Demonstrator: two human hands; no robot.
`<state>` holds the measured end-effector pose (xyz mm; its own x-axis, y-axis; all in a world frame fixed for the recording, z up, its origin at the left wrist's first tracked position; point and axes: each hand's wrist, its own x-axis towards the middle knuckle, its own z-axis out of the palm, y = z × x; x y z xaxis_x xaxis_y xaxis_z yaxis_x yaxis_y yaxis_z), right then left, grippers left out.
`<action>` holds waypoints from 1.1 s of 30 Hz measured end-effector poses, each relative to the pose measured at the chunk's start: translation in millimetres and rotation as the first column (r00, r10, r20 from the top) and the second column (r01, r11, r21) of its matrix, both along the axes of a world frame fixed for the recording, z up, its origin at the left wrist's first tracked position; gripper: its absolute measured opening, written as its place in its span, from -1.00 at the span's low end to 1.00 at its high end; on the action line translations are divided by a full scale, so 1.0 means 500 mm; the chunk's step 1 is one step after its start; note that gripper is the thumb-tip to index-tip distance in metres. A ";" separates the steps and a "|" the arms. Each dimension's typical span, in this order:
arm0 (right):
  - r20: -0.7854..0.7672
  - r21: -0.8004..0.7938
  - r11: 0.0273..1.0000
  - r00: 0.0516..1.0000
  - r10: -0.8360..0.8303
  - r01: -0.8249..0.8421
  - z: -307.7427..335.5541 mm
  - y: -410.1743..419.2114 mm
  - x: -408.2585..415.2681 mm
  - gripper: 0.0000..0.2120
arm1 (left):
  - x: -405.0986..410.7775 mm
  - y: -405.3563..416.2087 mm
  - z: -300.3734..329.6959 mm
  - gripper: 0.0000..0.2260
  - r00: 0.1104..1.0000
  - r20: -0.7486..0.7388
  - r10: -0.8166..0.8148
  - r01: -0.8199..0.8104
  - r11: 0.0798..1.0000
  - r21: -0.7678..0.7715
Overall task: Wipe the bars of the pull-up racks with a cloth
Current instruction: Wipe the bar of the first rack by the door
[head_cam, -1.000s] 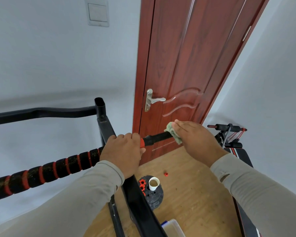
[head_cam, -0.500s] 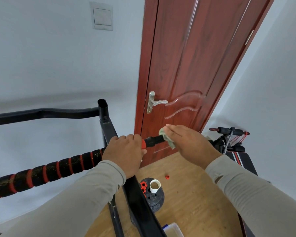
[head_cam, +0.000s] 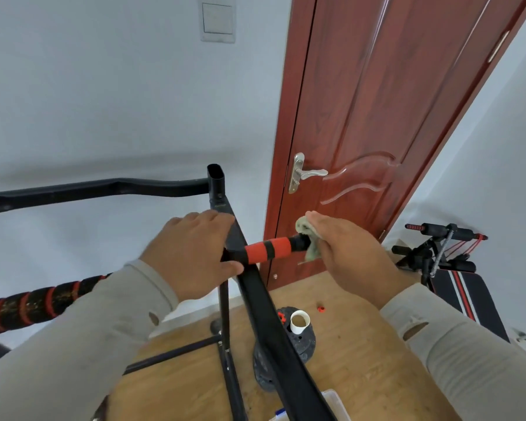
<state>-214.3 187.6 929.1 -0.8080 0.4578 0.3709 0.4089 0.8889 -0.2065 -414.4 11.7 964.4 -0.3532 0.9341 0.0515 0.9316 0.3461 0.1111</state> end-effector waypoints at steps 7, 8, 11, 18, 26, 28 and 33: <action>0.091 0.117 0.993 0.996 -0.014 0.004 -0.017 -0.027 -0.048 -0.74 | -0.047 -0.079 -0.024 -0.73 0.997 -0.059 0.059 -0.064 0.995 -0.080; 0.071 0.129 0.992 0.997 -0.003 -0.006 -0.023 -0.045 -0.063 -0.71 | -0.046 -0.078 -0.025 -0.75 0.997 -0.052 0.057 -0.060 0.996 -0.070; -0.013 0.128 0.973 0.981 0.195 -0.192 -0.034 -0.113 -0.122 -0.76 | -0.045 -0.075 -0.030 -0.77 0.997 -0.058 0.052 -0.055 0.996 -0.064; 0.186 0.302 0.884 0.931 0.313 -0.357 -0.035 -0.064 -0.099 -0.52 | -0.050 -0.078 -0.033 -0.76 0.998 -0.028 0.062 -0.063 0.996 -0.057; 0.190 0.211 0.963 0.974 0.126 -0.166 -0.001 -0.050 -0.091 -0.79 | -0.053 -0.074 -0.037 -0.79 0.997 -0.057 0.059 -0.061 0.998 -0.036; 0.131 0.158 0.965 0.973 0.190 -0.209 -0.021 -0.109 -0.136 -0.81 | -0.054 -0.074 -0.038 -0.79 0.996 -0.072 0.054 -0.056 0.998 -0.033; 0.132 0.205 0.910 0.931 0.339 -0.361 -0.050 -0.132 -0.155 -0.50 | -0.056 -0.076 -0.036 -0.77 0.996 -0.067 0.053 -0.055 0.998 -0.033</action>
